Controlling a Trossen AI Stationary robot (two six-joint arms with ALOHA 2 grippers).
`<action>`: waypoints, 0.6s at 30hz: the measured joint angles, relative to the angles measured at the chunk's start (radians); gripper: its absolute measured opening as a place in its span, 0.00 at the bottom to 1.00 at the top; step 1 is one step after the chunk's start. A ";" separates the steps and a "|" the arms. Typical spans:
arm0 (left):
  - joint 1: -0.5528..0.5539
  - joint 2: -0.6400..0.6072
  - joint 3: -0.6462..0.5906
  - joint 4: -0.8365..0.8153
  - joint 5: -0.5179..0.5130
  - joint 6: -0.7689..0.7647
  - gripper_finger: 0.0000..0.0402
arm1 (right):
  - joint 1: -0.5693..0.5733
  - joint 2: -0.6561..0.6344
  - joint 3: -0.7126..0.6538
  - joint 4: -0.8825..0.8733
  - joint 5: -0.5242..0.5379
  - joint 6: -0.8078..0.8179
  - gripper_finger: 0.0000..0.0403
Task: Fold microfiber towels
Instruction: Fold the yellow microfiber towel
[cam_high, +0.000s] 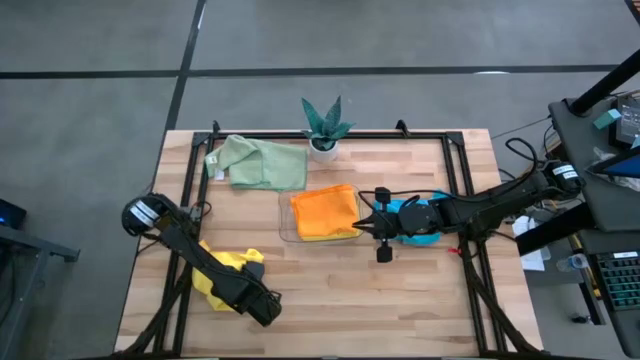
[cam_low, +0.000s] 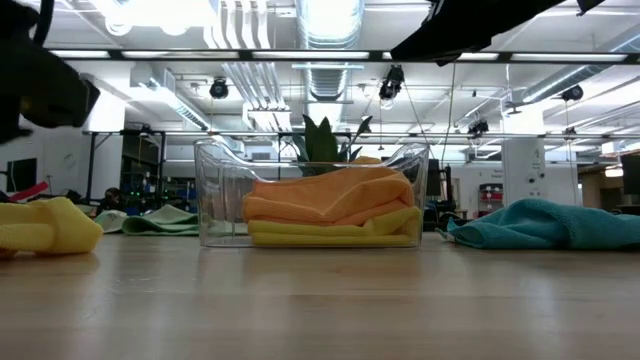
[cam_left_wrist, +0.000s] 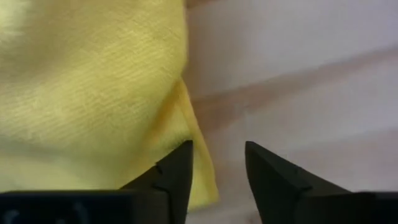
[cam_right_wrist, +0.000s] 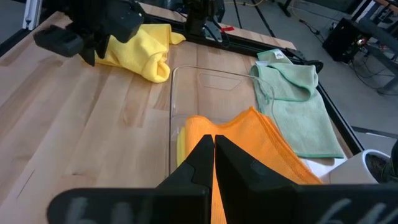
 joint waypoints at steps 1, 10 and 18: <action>0.001 0.010 -0.001 -0.009 0.000 0.000 0.35 | 0.000 0.000 0.000 0.000 0.000 0.000 0.02; 0.002 0.077 0.005 -0.013 0.003 0.008 0.39 | 0.000 0.000 -0.002 -0.002 0.000 0.001 0.02; 0.002 0.077 0.003 -0.010 0.003 0.016 0.30 | 0.000 0.000 -0.002 -0.002 0.000 -0.002 0.02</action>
